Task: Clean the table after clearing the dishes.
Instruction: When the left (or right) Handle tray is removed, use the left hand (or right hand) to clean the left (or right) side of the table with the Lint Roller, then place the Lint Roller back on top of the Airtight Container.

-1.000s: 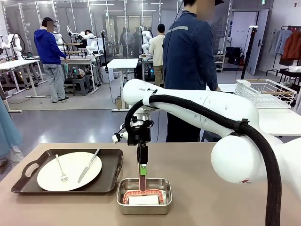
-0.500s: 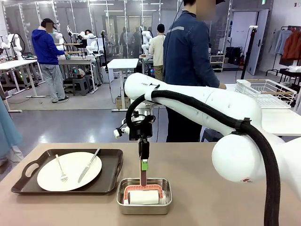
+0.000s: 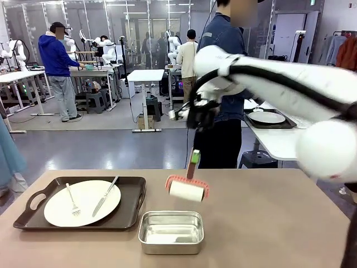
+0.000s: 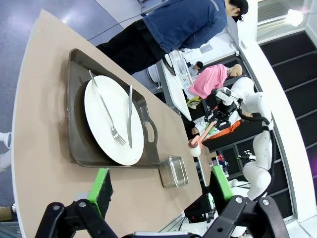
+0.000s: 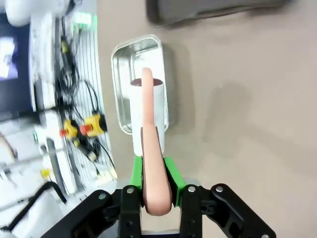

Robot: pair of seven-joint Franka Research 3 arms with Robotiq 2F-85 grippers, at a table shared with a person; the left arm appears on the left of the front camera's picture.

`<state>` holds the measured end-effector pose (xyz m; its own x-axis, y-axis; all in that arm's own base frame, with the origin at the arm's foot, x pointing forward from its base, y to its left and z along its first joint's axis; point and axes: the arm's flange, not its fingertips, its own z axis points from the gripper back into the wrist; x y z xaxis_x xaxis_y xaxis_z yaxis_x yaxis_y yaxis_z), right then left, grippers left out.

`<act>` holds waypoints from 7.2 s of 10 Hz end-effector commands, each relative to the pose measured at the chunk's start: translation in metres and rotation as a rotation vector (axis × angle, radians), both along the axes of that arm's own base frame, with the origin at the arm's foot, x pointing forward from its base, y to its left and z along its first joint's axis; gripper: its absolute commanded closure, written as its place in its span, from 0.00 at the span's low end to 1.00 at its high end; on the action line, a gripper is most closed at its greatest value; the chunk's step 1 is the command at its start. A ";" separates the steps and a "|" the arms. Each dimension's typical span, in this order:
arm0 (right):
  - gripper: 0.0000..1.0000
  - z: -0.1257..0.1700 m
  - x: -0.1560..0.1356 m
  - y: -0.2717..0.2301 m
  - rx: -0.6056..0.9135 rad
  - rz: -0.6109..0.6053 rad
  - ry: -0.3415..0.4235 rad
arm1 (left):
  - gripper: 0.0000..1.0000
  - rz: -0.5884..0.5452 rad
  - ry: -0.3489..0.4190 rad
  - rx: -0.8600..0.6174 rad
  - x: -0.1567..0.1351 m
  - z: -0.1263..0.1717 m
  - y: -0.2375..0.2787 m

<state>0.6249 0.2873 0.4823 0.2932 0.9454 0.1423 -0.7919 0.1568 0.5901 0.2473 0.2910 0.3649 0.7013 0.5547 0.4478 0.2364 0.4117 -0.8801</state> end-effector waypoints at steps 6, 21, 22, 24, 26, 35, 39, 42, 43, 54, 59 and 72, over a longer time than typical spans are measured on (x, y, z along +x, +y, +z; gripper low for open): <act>1.00 -0.151 -0.247 -0.239 0.421 -0.814 0.420 | 0.00 0.000 -0.005 0.001 -0.002 0.001 0.001; 0.78 -0.157 -0.268 -0.286 0.251 -1.206 0.379 | 0.00 0.000 -0.005 0.001 -0.002 0.001 0.001; 0.78 -0.151 -0.265 -0.282 0.252 -1.202 0.415 | 0.00 0.000 -0.005 0.001 -0.002 0.001 0.001; 0.78 -0.137 -0.249 -0.267 0.243 -1.283 0.409 | 0.00 0.000 -0.005 0.001 -0.002 0.001 0.001; 0.78 -0.125 -0.236 -0.247 0.163 -1.337 0.334 | 0.00 0.000 -0.005 0.001 -0.002 0.001 0.001; 0.78 -0.144 -0.219 -0.227 -0.040 -1.504 0.188 | 0.00 0.000 -0.005 0.001 -0.002 0.001 0.001; 0.78 -0.138 -0.240 -0.287 -0.089 -1.560 -0.039 | 0.00 0.000 -0.005 0.001 -0.002 0.001 0.001; 0.78 -0.126 -0.234 -0.332 -0.184 -1.592 -0.067 | 0.00 0.000 -0.005 0.001 -0.002 0.001 0.001; 0.78 -0.129 -0.235 -0.341 -0.253 -1.584 -0.074 | 0.00 0.000 -0.005 0.001 -0.002 0.001 0.001; 0.78 -0.035 -0.287 -0.395 -0.236 -1.561 -0.312 | 0.00 0.000 -0.005 0.001 -0.002 0.001 0.001; 0.78 -0.001 -0.298 -0.374 -0.239 -1.584 -0.388 | 0.00 0.000 -0.005 0.001 -0.002 0.001 0.001; 0.78 0.016 -0.287 -0.394 -0.209 -1.553 -0.399 | 0.00 0.000 -0.005 0.001 -0.002 0.001 0.001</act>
<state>0.3385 -0.1066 0.4976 0.9136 -0.2086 0.3489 0.1150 0.9558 0.2704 0.2472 0.2911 0.3649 0.7012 0.5549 0.4477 0.2361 0.4118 -0.8802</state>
